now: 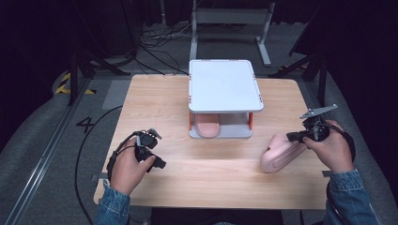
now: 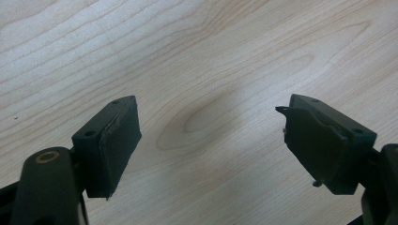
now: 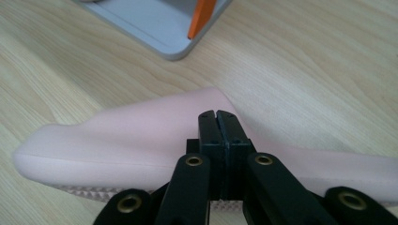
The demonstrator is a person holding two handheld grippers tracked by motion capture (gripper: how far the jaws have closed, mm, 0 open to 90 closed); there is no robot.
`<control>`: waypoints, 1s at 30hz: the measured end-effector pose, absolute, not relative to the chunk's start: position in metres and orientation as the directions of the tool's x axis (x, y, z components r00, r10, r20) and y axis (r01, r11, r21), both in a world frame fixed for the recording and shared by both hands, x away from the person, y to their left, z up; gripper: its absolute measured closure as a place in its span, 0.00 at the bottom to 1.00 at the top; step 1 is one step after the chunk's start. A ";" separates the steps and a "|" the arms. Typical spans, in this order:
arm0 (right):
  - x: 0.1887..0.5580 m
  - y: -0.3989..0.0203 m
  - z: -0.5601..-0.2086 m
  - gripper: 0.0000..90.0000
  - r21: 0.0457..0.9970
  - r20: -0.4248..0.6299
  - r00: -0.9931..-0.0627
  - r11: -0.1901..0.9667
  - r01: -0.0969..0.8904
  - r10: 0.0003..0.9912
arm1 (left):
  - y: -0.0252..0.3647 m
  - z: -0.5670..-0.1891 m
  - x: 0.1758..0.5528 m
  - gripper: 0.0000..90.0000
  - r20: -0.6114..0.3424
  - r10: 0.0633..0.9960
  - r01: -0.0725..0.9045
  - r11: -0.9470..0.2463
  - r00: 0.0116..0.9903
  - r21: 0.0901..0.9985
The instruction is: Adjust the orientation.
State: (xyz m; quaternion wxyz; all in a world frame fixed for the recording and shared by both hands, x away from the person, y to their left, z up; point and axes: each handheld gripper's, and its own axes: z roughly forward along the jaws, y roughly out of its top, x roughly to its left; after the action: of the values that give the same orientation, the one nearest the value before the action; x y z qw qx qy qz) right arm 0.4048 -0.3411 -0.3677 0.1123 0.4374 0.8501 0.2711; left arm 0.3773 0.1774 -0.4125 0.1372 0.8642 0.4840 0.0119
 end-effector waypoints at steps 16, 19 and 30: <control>0.349 -0.380 -0.368 1.00 0.394 0.017 -0.508 0.461 0.795 0.861 | 0.141 -0.409 0.406 0.21 -0.109 0.775 0.771 -0.584 0.623 0.253; 0.341 -0.386 -0.374 1.00 0.332 0.011 -0.486 0.455 0.826 0.874 | 0.131 -0.409 0.411 0.21 -0.114 0.759 0.758 -0.603 0.641 0.250; 0.353 -0.368 -0.415 0.97 0.323 0.067 -0.534 0.488 0.811 0.843 | 0.125 -0.410 0.419 0.21 -0.117 0.748 0.748 -0.615 0.654 0.251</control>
State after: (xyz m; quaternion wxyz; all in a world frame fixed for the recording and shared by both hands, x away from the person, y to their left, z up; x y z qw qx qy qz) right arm 0.3530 -0.3684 -0.4150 0.0501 0.4803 0.8610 0.1599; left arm 0.4186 0.1253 -0.4104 0.1397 0.8985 0.4162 -0.0003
